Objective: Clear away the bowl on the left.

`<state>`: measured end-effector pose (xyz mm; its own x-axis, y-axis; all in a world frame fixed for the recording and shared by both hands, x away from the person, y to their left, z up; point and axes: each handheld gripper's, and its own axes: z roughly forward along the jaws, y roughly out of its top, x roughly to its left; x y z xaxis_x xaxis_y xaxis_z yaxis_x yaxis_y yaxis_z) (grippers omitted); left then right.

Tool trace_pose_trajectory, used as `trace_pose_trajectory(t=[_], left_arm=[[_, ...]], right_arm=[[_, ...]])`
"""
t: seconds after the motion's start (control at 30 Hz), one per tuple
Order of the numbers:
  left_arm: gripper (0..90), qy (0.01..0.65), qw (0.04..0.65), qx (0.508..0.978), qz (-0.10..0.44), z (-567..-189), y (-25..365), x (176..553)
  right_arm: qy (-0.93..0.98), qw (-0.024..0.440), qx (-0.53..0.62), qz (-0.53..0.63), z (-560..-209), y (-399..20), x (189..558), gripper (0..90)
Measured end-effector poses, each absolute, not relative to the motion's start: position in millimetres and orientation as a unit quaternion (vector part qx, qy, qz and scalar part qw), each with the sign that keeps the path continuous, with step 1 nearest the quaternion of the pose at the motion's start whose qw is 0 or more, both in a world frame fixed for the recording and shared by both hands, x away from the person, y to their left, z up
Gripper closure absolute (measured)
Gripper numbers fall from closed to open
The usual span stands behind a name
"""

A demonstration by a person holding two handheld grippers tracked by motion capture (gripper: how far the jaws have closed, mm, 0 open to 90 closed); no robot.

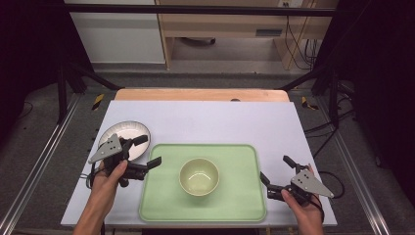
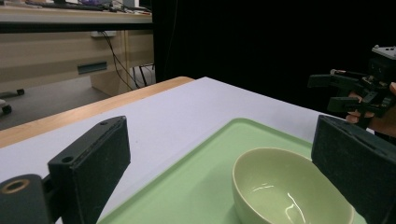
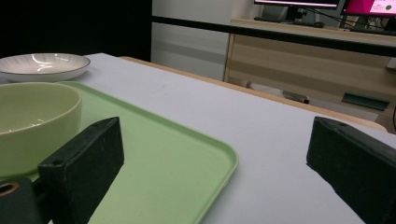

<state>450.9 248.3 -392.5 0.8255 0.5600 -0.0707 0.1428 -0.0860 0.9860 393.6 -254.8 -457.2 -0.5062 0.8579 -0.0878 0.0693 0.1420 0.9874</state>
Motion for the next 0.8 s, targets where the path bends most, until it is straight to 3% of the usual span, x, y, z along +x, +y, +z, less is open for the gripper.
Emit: trace_pose_trajectory(t=[0.8], left_arm=[[4.5, 0.250, 0.619, 0.722, 0.183, -402.2, 267.4, 448.6]], right_arm=[[0.664, 0.357, 0.349, 0.557, -456.8, -256.6, 393.5, 4.1]])
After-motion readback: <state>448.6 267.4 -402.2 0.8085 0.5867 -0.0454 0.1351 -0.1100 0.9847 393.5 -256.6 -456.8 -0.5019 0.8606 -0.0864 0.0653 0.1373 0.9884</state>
